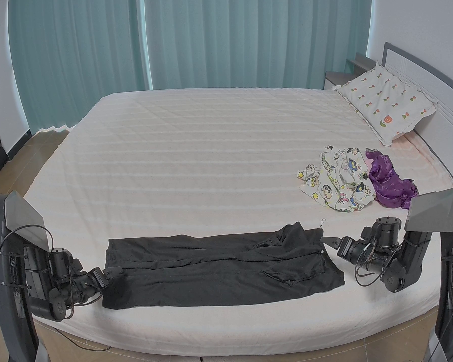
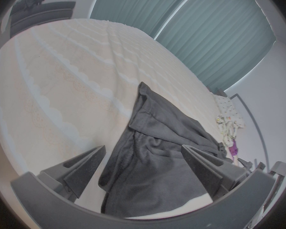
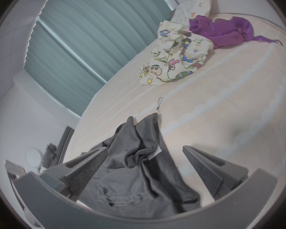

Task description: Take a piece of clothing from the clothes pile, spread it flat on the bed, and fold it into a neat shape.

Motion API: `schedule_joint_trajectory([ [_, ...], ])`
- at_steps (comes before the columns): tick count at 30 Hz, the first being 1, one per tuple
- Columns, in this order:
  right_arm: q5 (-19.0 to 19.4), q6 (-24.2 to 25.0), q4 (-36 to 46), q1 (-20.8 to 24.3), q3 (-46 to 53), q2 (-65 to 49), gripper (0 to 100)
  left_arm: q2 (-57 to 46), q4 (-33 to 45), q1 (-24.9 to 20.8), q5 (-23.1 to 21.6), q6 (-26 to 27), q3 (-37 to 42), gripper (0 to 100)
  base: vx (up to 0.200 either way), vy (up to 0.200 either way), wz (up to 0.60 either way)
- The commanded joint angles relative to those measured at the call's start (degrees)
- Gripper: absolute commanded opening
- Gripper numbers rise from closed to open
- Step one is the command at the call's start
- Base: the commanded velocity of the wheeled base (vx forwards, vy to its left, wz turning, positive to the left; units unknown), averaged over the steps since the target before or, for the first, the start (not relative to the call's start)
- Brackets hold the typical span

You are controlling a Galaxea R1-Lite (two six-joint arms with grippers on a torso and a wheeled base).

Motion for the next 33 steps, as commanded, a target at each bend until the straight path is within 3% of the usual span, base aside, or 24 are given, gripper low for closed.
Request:
schedule_joint_trajectory([
  [1,-5.65,8.82,0.07,4.53,4.09,-5.88,100,-4.18,-0.04,4.84,-8.47,-1.44,2.04,100,0.0,0.0,0.0],
  [6,-12.51,15.94,0.78,10.86,5.49,-5.0,100,-6.47,-0.04,5.63,-11.55,-7.68,1.78,100,0.0,0.0,0.0],
  [11,-14.7,19.01,1.92,13.32,5.23,-1.75,100,-6.73,-0.04,5.63,-11.72,-10.05,1.16,100,0.0,0.0,0.0],
  [31,-18.22,13.39,1.92,14.11,-0.4,4.31,100,-6.47,-0.04,5.45,-11.64,-10.05,0.11,100,0.0,0.0,0.0],
  [32,-18.22,13.3,1.92,14.11,-0.57,4.31,0,-6.47,-0.04,5.45,-11.72,-10.05,0.11,100,0.0,0.0,0.0],
  [33,-18.22,13.3,1.92,14.11,-0.75,4.4,0,-6.47,-0.04,5.45,-11.64,-10.05,0.11,100,0.0,0.0,0.0],
])
